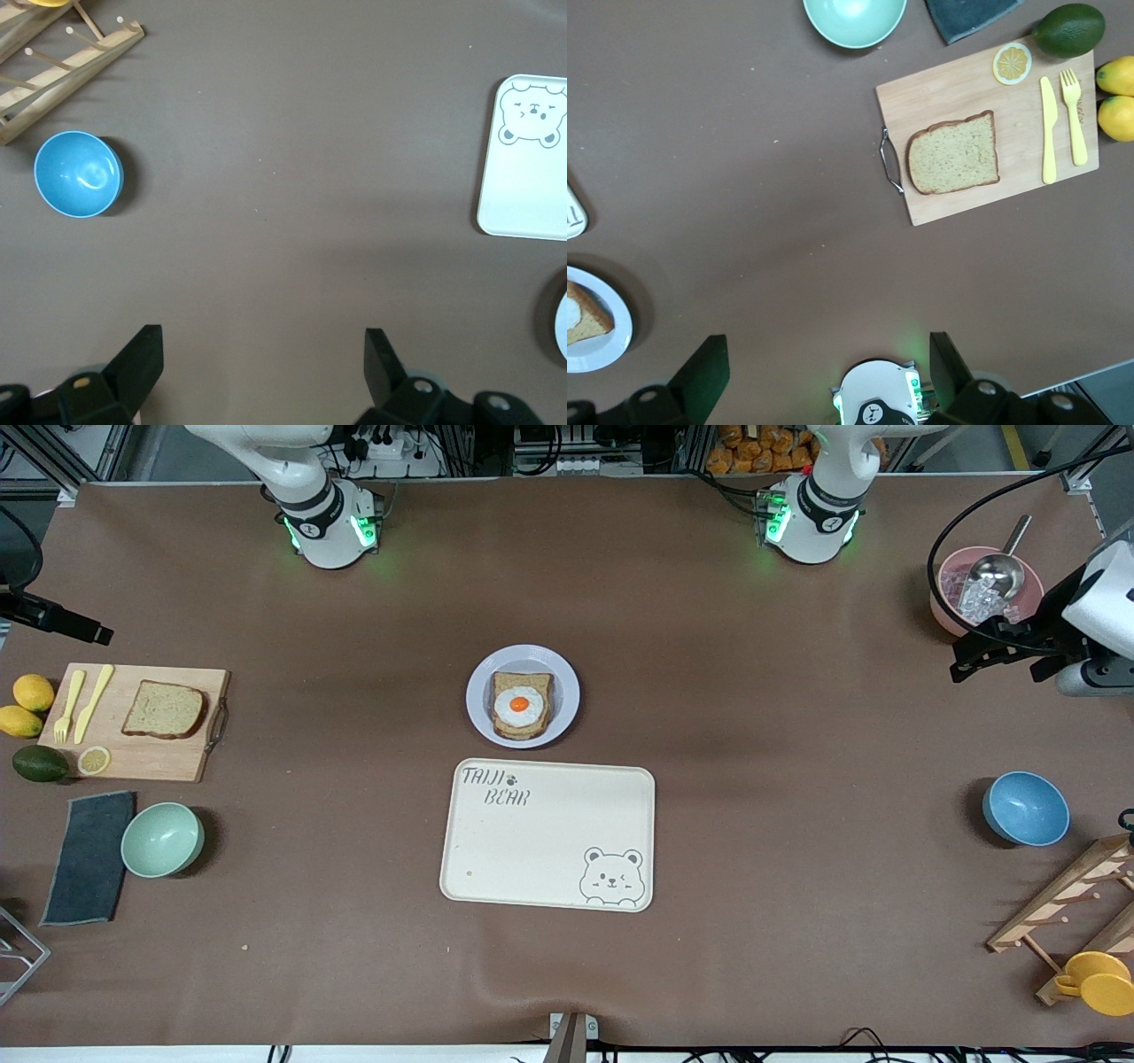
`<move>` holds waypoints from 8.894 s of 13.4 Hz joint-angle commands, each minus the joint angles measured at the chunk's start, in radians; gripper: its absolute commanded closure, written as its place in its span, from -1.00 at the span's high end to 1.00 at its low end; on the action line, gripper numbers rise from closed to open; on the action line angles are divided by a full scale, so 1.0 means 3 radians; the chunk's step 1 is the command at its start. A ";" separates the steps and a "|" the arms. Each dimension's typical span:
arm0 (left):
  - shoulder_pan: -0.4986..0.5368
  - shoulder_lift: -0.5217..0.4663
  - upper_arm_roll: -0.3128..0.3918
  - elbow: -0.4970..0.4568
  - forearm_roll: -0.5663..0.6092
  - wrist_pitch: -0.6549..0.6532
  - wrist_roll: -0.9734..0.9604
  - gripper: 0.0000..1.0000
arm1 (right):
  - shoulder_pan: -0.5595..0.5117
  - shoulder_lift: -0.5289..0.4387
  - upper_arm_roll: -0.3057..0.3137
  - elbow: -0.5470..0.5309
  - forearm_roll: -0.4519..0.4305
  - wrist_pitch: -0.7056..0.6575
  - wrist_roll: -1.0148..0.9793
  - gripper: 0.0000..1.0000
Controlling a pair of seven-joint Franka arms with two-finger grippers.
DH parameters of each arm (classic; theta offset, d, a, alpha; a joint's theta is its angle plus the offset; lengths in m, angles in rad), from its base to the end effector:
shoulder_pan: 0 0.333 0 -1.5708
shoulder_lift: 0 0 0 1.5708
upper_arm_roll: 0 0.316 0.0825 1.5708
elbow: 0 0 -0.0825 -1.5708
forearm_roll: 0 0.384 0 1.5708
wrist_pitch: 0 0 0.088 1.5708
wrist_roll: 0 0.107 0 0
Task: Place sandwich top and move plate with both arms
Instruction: 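Move the right gripper over the bread slice on the cutting board, then lower the right gripper and grasp the plain bread slice, then lift the bread slice with the right gripper and carry it toward the plate, then place the bread on the egg toast while the left gripper approaches the plate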
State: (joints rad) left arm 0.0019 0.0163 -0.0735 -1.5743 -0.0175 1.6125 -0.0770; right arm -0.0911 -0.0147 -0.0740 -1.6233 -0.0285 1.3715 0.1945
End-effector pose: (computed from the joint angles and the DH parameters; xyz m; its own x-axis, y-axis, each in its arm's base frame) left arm 0.5620 -0.0418 0.6175 0.9998 0.0062 0.0204 0.0058 -0.9998 0.0203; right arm 0.5173 -0.0900 0.5935 0.9083 -0.3526 -0.2251 -0.3453 -0.9357 0.0723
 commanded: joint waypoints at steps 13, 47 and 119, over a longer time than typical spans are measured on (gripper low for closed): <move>0.0009 0.0068 0.0000 0.0032 -0.0131 0.0045 0.0037 1.00 | -0.1102 0.0631 0.0042 -0.0919 -0.0069 0.1476 -0.0797 1.00; -0.0022 0.0063 -0.0011 0.0073 -0.0243 0.0065 -0.0020 1.00 | -0.1854 0.1537 0.0047 -0.1507 0.0381 0.3052 -0.2995 1.00; -0.0016 0.0498 -0.0455 -0.1537 -0.1899 0.1400 0.0840 1.00 | 0.1525 0.2243 0.1223 0.1008 0.0362 0.1186 -0.4294 -1.00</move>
State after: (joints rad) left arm -0.0018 0.1801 -0.2001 -1.9828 -0.5452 2.0029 0.1575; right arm 0.3364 0.6421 0.3060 -1.3604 0.1298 1.7705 -1.0759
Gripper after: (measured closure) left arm 0.000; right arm 0.930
